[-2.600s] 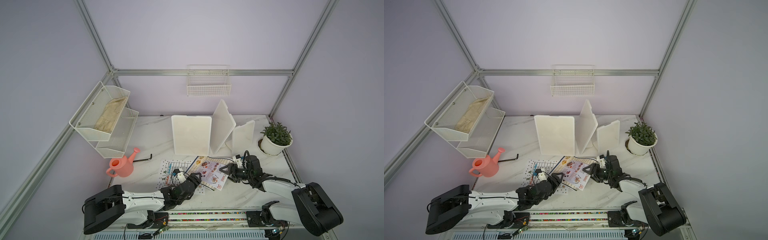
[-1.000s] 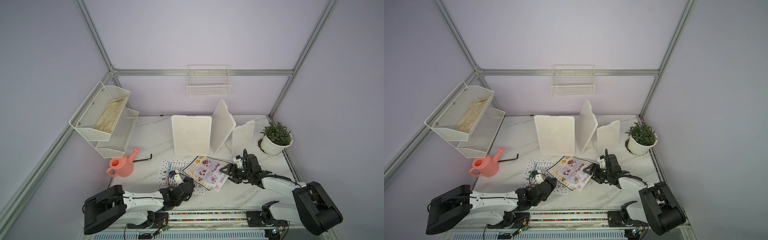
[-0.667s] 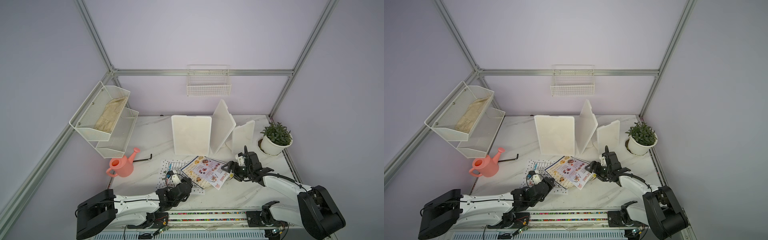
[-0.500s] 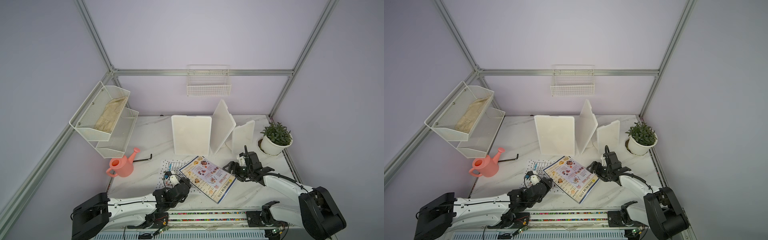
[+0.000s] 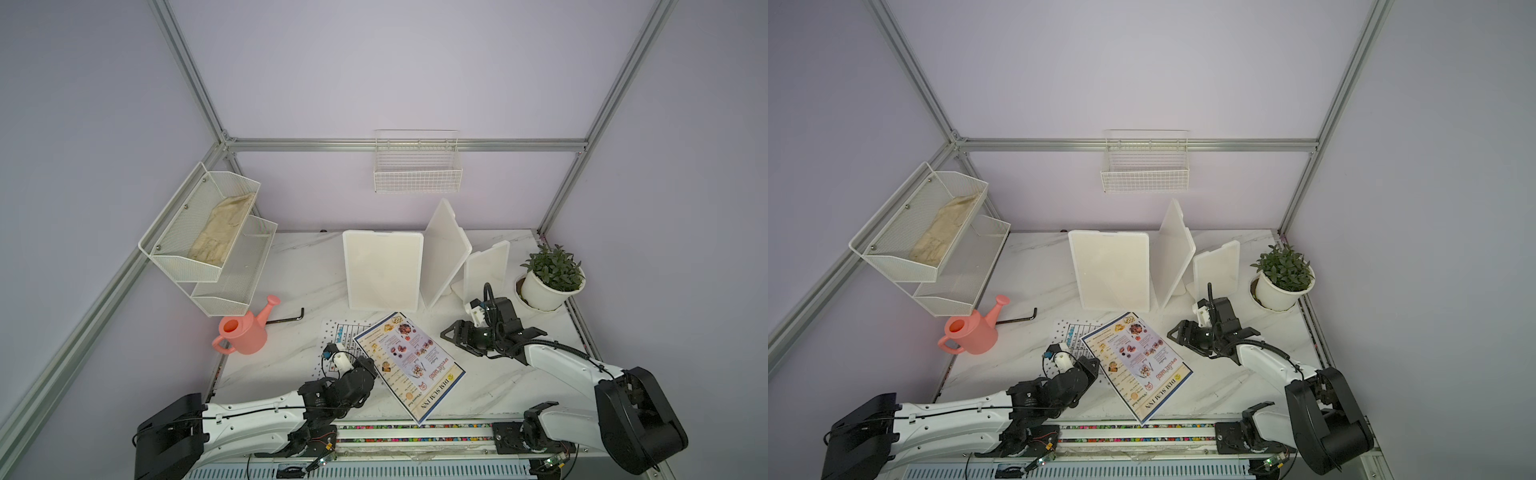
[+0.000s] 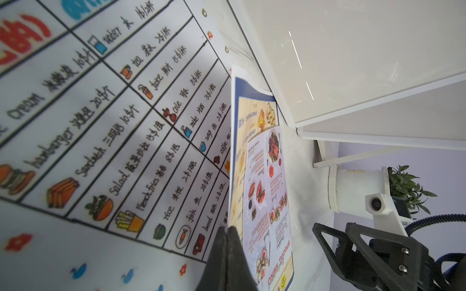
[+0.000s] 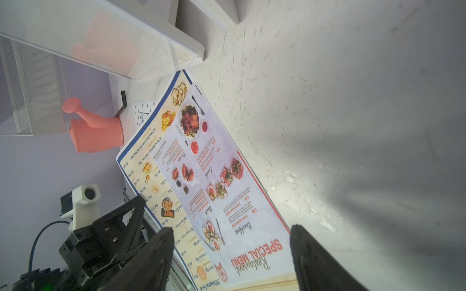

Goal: Insert the menus into the narrow rack
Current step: Pick up the menu from the center of the board.

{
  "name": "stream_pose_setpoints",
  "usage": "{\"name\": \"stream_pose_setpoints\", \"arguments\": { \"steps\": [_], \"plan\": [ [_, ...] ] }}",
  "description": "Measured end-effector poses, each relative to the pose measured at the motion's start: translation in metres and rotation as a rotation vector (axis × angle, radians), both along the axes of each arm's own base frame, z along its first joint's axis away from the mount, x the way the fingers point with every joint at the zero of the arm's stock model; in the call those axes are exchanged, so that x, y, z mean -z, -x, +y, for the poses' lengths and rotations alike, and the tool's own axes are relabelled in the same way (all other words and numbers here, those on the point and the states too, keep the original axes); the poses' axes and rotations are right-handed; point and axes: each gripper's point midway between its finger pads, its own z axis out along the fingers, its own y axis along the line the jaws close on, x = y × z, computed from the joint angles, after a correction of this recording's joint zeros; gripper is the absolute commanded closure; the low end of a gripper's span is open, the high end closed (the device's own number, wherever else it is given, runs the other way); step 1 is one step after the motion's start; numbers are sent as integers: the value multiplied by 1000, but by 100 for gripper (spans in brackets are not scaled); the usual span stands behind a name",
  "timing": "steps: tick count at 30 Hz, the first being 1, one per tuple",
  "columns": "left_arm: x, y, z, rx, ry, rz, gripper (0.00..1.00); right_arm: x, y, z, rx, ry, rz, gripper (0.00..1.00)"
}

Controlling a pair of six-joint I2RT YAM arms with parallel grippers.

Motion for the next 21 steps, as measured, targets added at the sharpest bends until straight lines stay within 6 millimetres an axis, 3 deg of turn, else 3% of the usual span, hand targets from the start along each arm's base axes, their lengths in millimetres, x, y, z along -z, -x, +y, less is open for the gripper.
{"name": "stream_pose_setpoints", "arguments": {
  "steps": [10,21],
  "plan": [
    [-2,-8,-9,24,-1,-39,98,19,12,12,-56,1,60,30],
    [4,-11,-14,39,-11,-35,65,31,5,11,-38,33,54,30]
  ]
}}
